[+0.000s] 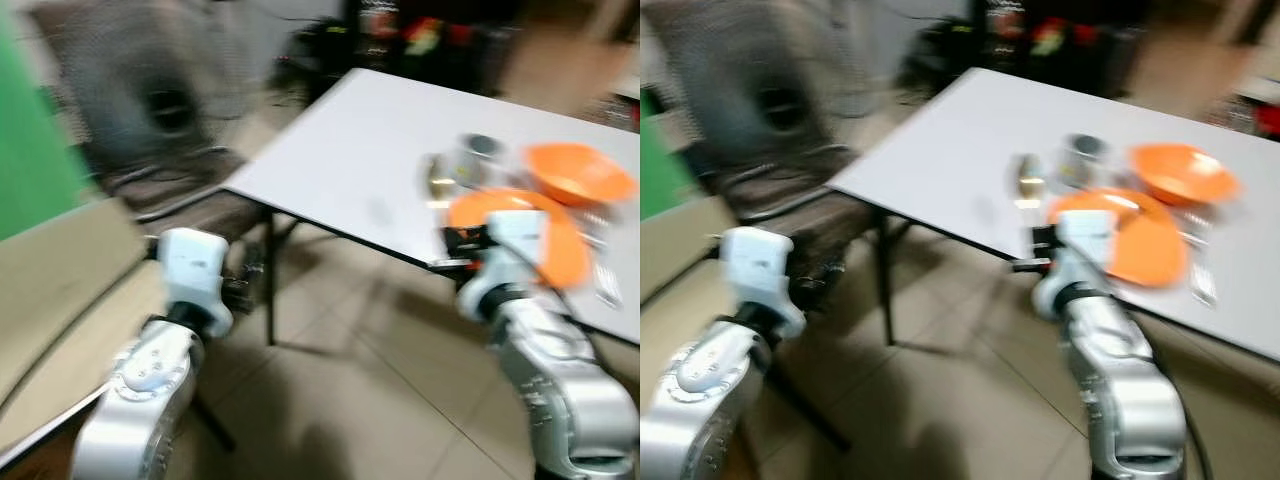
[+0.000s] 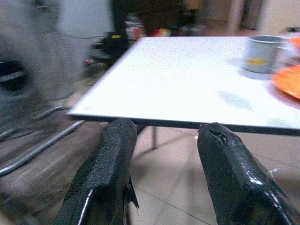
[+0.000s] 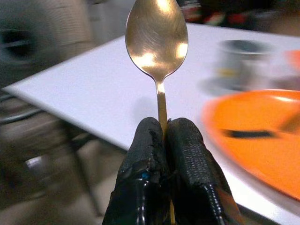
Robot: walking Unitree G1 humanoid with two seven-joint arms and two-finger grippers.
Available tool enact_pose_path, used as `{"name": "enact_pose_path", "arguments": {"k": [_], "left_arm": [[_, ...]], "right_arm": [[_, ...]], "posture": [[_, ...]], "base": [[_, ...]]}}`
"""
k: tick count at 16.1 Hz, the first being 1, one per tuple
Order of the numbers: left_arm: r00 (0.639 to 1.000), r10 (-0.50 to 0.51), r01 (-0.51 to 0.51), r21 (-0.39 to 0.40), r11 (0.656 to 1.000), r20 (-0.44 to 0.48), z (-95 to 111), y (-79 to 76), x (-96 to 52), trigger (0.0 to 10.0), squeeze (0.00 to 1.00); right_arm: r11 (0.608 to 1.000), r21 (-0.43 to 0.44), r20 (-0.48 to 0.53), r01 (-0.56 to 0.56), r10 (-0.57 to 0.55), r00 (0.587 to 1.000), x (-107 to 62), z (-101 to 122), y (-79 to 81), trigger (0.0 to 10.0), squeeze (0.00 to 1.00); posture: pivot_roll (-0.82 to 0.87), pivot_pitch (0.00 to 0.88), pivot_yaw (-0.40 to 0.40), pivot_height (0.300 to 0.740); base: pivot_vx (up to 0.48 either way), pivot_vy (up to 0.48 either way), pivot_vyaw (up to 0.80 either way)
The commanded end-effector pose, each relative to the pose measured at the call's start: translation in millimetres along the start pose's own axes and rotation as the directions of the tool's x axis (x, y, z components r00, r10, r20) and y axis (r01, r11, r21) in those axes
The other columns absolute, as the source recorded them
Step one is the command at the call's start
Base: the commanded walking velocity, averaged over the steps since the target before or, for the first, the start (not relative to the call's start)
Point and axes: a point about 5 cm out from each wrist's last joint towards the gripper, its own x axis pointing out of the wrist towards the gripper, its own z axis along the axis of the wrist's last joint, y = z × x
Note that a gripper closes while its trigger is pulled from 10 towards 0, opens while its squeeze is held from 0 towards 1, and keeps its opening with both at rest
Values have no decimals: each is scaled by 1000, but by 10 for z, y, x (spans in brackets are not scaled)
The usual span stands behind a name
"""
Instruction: Setting the table
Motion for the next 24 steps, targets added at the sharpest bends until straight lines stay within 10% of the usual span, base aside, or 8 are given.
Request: {"name": "enact_pose_path", "arguments": {"k": [1, 24], "left_arm": [[1000, 24, -24, 20, 1000, -10, -12, 77, -21, 10000, 0], [998, 48, -47, -13, 999, 35, 47, 162, 5, 10000, 0]], "right_arm": [[999, 11, 7, -35, 34, 999, -2, 25, 85, 10000, 0], [990, -51, -9, -131, 130, 991, 267, 66, 267, 10000, 0]], "posture": [[-92, 0, -17, 740], [-79, 7, -16, 740]], "base": [[0, 480, -800], [190, 21, -243]]}}
